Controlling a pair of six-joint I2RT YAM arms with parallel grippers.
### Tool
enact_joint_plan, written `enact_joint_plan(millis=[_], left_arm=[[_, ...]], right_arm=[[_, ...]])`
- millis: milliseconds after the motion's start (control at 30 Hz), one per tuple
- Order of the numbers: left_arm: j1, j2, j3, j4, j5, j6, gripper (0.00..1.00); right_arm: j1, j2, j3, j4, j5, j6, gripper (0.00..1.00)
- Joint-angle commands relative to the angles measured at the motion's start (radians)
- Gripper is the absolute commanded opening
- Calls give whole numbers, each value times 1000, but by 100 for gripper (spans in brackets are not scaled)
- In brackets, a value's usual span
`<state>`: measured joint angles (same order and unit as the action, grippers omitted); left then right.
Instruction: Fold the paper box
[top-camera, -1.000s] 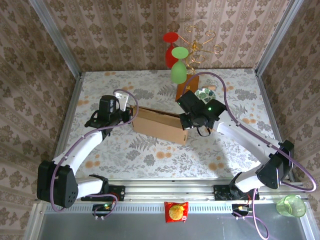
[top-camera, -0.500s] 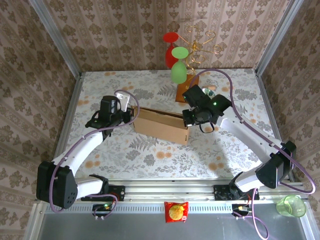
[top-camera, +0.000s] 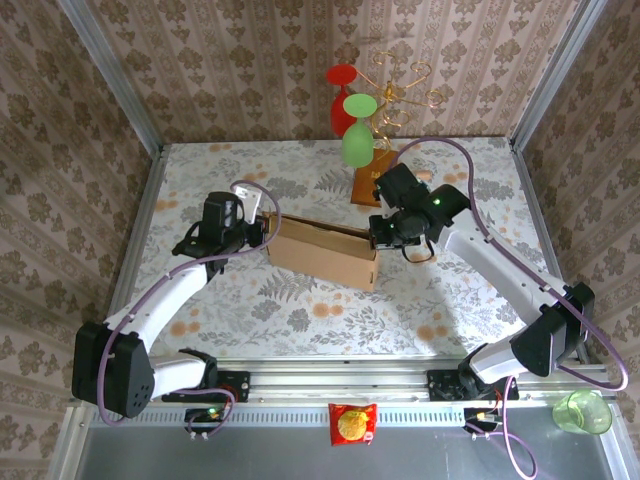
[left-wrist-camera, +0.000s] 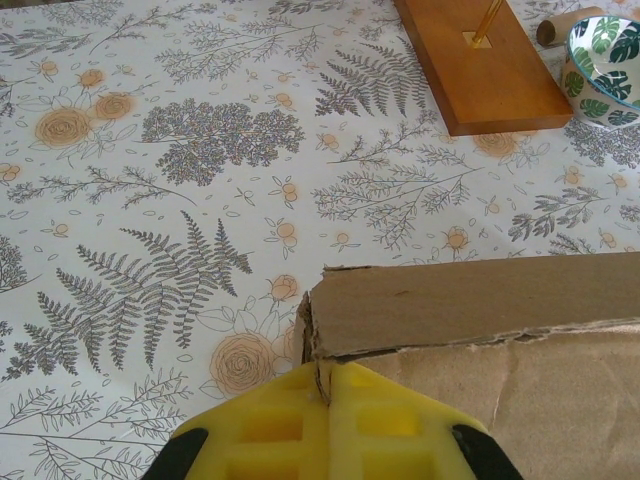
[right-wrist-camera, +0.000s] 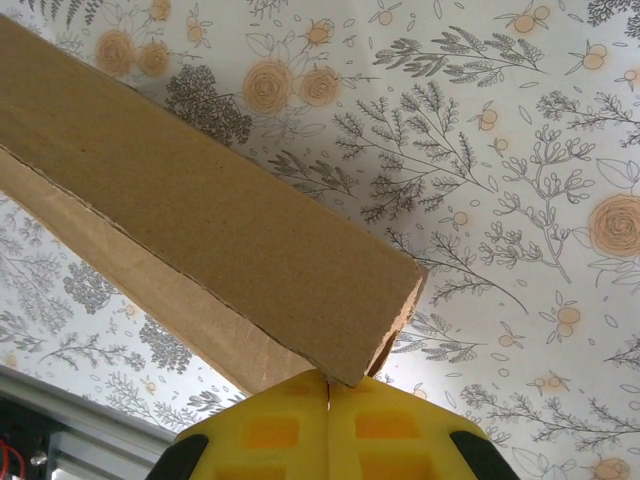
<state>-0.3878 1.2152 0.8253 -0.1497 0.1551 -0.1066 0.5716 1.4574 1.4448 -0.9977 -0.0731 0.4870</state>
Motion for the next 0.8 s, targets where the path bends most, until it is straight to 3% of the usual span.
enact_joint_plan(millis=[0, 200, 300, 467, 767], left_arm=[[-31, 7, 5, -104, 31, -13, 0], [-30, 3, 8, -109, 25, -14, 0], [-31, 6, 9, -109, 27, -23, 0], [-39, 6, 17, -122, 21, -27, 0], [-47, 0, 32, -145, 14, -25, 0]], right_arm=[[-7, -5, 0, 54, -95, 24, 0], [1, 8, 16, -13, -1, -5, 2], [6, -10, -19, -7, 64, 3, 16], [27, -35, -47, 27, 120, 7, 28], [42, -23, -46, -1, 216, -12, 29]])
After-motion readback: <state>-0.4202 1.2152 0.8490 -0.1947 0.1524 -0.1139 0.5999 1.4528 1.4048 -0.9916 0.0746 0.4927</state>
